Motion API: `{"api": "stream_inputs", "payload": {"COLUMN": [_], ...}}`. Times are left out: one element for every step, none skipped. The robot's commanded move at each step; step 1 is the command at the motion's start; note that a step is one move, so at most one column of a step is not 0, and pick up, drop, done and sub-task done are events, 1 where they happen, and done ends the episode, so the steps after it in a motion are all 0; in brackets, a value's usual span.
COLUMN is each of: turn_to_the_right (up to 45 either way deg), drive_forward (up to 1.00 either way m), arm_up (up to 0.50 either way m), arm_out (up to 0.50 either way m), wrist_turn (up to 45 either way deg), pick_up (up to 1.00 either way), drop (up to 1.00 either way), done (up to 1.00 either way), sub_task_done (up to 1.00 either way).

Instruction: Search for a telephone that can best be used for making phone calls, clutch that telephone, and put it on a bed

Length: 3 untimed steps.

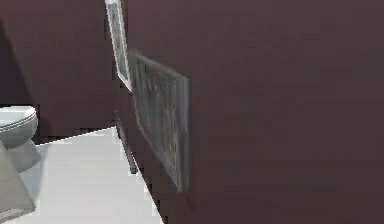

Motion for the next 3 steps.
{"api": "stream_inputs", "payload": {"turn_to_the_right": [-45.0,-39.0,0.0], "drive_forward": [0.0,0.0,0.85], "arm_up": [0.0,0.0,0.0], "arm_out": [0.0,0.0,0.0], "wrist_turn": [0.0,0.0,0.0], "pick_up": [0.0,0.0,0.0], "drop": [0.0,0.0,0.0], "done": [0.0,0.0,0.0], "sub_task_done": [0.0,0.0,0.0]}}
